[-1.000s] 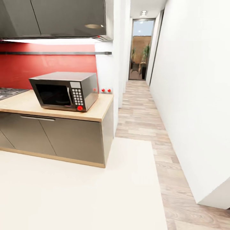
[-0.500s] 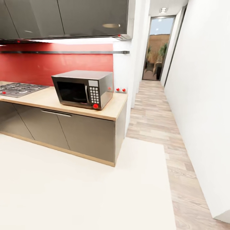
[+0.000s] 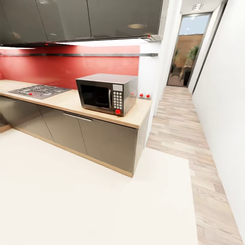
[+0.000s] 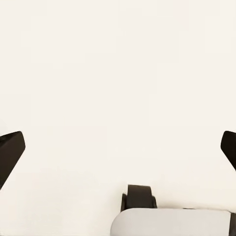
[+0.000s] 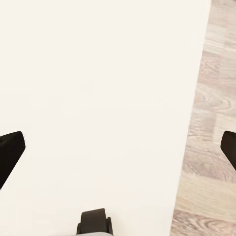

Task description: Set up a coffee station on the kitchen countertop: keep the coffee maker on the countertop, move the bottle of coffee from the kitchen shelf to the counter next to the coffee maker, place a paper coffee filter on top of the coffee maker, put the saucer next to the coffee maker with the coffee cup on the saucer, and place the electric kettle next to the coffee maker.

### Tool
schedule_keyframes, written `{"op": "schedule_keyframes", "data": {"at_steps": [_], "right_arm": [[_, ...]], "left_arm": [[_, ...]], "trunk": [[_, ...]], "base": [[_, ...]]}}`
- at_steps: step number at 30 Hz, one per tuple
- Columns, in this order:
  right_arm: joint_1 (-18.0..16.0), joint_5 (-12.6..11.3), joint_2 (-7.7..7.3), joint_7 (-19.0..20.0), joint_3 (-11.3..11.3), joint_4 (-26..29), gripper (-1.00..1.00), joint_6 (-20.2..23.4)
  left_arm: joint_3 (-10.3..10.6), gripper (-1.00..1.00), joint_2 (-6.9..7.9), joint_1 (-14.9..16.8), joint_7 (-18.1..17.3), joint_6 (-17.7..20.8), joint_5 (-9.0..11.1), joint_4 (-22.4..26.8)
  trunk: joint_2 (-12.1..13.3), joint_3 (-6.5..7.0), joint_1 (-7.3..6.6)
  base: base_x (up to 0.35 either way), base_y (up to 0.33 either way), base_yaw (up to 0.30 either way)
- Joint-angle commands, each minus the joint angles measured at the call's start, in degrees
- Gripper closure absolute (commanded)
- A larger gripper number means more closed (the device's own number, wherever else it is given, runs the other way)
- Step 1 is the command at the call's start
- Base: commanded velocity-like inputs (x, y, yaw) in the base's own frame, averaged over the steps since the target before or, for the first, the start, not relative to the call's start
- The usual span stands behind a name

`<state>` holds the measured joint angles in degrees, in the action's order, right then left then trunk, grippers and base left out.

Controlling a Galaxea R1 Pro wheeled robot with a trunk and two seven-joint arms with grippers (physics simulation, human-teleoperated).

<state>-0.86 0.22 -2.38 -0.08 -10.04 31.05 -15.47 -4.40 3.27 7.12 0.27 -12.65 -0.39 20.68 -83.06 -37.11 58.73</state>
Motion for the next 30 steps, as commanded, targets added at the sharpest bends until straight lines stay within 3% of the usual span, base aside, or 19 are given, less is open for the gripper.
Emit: {"op": "schedule_keyframes", "data": {"at_steps": [1, 21, 30], "right_arm": [[0.0, 0.0, 0.01, 0.0, -0.1, 0.0, -1.0, -0.2], [0.0, 0.0, 0.01, 0.0, -0.1, 0.0, -1.0, -0.2], [0.0, 0.0, 0.01, 0.2, -0.1, 0.0, -1.0, -0.2]], "left_arm": [[-0.1, -1.0, -0.02, 0.1, 0.0, -0.2, 0.0, -0.1], [0.3, -1.0, -0.1, 0.0, 0.0, -0.2, -0.2, -0.1], [0.3, -1.0, -0.11, 0.0, 0.0, -0.2, -0.1, -0.1]], "trunk": [[0.0, -0.07, -0.01], [0.0, -0.49, -0.01], [0.0, -0.67, -0.01]], "base": [[0.0, 0.0, 0.271], [0.001, 0.0, 0.271], [0.182, 0.104, 0.271]]}}
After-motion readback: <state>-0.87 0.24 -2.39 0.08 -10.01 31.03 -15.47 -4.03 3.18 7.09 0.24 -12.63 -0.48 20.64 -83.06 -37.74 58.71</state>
